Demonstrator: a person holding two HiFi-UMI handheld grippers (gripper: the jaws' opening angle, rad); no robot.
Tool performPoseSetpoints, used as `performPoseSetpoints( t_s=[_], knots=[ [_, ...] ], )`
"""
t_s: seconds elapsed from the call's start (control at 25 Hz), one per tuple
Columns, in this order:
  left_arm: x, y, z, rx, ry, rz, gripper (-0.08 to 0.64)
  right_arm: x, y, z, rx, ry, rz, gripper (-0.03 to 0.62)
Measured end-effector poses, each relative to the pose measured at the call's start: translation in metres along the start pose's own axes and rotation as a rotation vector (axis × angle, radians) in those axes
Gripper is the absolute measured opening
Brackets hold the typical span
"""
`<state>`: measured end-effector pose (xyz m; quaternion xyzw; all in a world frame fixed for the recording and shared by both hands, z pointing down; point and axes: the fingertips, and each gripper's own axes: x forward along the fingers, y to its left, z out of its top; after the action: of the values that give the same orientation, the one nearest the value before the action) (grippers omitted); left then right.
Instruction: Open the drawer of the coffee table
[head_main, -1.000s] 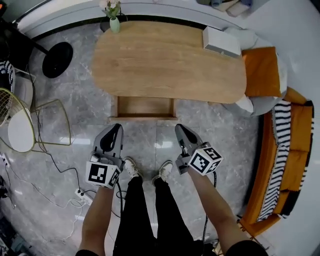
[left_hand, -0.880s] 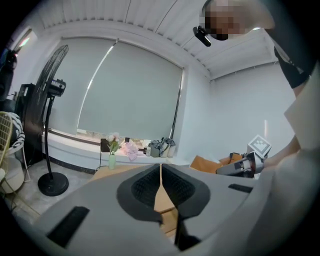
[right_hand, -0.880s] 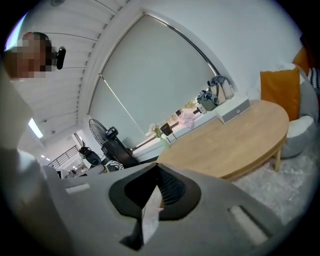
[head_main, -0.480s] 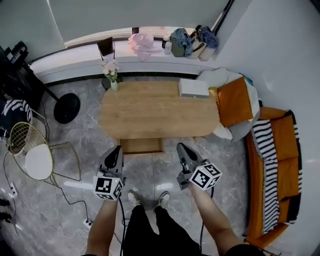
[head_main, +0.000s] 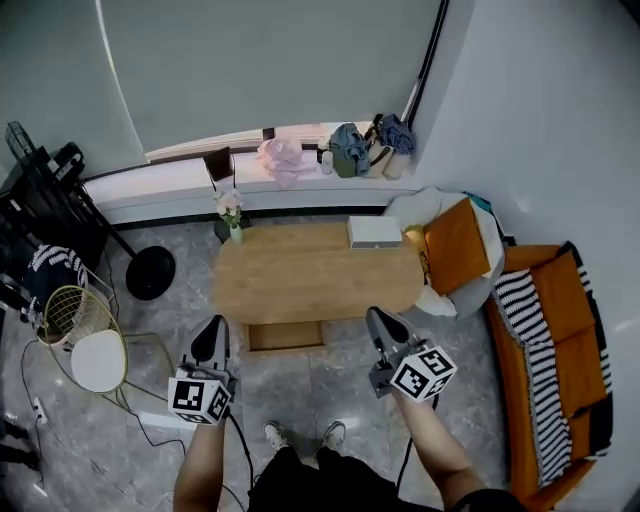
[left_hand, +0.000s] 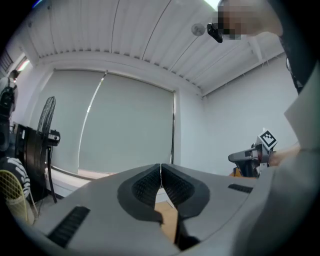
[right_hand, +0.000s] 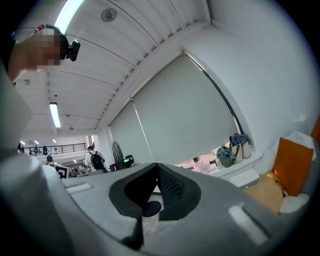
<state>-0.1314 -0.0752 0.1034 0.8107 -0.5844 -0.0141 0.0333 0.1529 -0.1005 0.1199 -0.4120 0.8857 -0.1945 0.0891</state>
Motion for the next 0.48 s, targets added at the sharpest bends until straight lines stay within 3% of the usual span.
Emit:
performPoseSetpoints(
  t_s=[0.24,0.48],
  knots=[
    [-0.038,-0.007,0.064,0.087,-0.11,0.032,0.012,-0.026,0.023,0.057,-0.135,-0.093,0.02,0.005],
    [-0.082,-0.001,0.11,0.143,-0.196,0.117,0.008,-0.061,0.023,0.1,-0.218,-0.177,-0.047,0.005]
  ],
)
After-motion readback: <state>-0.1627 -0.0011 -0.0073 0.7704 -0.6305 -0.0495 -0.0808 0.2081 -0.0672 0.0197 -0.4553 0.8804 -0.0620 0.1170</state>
